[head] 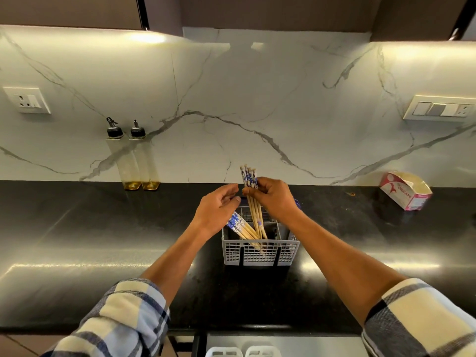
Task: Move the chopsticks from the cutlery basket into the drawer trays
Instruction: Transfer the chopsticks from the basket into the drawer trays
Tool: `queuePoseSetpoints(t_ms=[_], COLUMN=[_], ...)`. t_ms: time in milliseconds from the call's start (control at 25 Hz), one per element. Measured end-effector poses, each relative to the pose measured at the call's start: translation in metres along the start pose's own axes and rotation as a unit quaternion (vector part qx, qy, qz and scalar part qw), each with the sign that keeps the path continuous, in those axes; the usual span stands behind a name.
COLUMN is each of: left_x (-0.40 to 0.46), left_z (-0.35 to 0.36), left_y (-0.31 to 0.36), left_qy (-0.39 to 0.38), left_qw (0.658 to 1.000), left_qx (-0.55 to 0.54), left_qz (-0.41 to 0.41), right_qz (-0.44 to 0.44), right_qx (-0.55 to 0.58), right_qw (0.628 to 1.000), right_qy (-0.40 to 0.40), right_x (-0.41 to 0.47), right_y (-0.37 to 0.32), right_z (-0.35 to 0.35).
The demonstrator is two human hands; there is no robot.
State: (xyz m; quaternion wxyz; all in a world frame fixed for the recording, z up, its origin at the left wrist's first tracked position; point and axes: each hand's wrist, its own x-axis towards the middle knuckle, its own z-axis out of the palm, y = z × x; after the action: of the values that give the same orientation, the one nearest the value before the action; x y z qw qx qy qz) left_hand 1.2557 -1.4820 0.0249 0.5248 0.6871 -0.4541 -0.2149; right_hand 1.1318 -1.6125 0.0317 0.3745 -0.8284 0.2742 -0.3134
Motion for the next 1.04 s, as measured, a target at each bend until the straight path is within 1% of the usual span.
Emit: queuePoseSetpoints(t_ms=[160, 280, 440, 520, 600, 680, 760, 880, 1040], left_x=[0.007, 0.014, 0.018, 0.012, 0.001, -0.013, -0.034, -0.081, -0.159], left_z=[0.002, 0.0, -0.006, -0.008, -0.008, -0.005, 0.0, 0.016, 0.051], left_y=[0.01, 0.029, 0.059, 0.074, 0.089, 0.098, 0.099, 0.084, 0.032], left_qy=[-0.034, -0.042, -0.048, -0.058, -0.084, -0.117, -0.133, -0.138, -0.151], left_qw=[0.999, 0.998, 0.994, 0.99, 0.982, 0.972, 0.967, 0.958, 0.93], left_qx=[-0.01, -0.054, -0.079, -0.103, -0.153, -0.198, -0.218, -0.244, -0.296], left_qz=[0.008, 0.014, 0.066, 0.08, 0.071, 0.041, 0.007, -0.053, -0.155], right_qz=[-0.02, -0.041, -0.082, -0.085, -0.064, -0.026, 0.019, 0.091, 0.177], right_qx=[0.047, 0.11, 0.183, 0.218, 0.254, 0.273, 0.287, 0.303, 0.3], right_qw=[0.999, 0.993, 0.98, 0.972, 0.965, 0.961, 0.956, 0.945, 0.926], right_qy=[0.014, 0.012, -0.005, -0.015, -0.031, -0.044, -0.056, -0.08, -0.144], right_x=[0.016, 0.027, 0.034, 0.033, 0.03, 0.021, 0.007, -0.026, -0.091], right_y=[-0.023, -0.052, -0.107, -0.133, -0.15, -0.159, -0.157, -0.137, -0.082], right_z=[-0.016, -0.038, -0.077, -0.095, -0.109, -0.116, -0.118, -0.108, -0.075])
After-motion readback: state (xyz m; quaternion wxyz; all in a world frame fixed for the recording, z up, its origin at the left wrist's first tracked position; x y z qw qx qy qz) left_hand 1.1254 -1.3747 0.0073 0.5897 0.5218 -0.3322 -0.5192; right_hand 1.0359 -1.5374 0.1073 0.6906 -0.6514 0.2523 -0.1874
